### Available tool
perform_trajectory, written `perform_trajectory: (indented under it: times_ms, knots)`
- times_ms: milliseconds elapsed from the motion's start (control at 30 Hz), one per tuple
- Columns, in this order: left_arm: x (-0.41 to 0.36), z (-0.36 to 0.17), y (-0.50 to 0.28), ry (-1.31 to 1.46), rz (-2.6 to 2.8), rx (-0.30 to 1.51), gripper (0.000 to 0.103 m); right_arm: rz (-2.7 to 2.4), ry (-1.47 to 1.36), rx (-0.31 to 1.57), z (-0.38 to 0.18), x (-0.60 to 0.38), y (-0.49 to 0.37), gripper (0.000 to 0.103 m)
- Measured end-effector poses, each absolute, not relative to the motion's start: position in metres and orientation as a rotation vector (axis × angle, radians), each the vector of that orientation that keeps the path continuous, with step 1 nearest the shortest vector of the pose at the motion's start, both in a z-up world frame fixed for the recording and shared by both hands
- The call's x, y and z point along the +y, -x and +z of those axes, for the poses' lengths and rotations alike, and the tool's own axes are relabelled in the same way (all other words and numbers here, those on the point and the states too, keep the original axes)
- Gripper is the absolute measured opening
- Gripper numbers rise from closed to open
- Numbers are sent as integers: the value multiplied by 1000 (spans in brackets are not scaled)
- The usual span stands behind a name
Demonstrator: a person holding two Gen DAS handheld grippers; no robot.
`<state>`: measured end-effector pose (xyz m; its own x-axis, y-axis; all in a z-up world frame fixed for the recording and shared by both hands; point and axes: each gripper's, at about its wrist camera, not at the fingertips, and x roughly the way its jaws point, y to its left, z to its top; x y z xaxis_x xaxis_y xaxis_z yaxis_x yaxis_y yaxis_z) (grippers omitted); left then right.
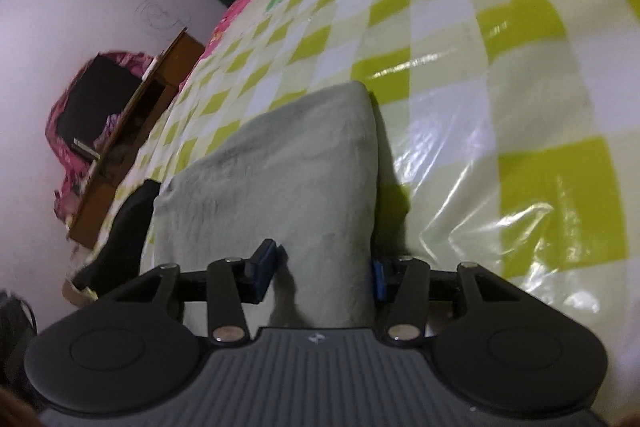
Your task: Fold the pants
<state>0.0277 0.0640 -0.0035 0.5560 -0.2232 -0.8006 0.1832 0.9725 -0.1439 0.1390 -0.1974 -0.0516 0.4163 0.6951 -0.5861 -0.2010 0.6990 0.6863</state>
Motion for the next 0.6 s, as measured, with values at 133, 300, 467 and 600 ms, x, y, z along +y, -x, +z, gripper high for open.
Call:
perform_trajectory:
  times_ms: [133, 300, 467, 600]
  knots:
    - [66, 2, -23, 38, -214, 945, 72, 617, -551, 982, -48, -195, -130, 21]
    - [79, 7, -26, 97, -162, 911, 78, 624, -598, 968, -55, -204, -124, 20]
    - [79, -3, -31, 136, -125, 926, 91, 631, -546, 946, -51, -195, -121, 28]
    - [62, -7, -34, 58, -134, 896, 90, 639, -549, 931, -52, -194, -117, 33]
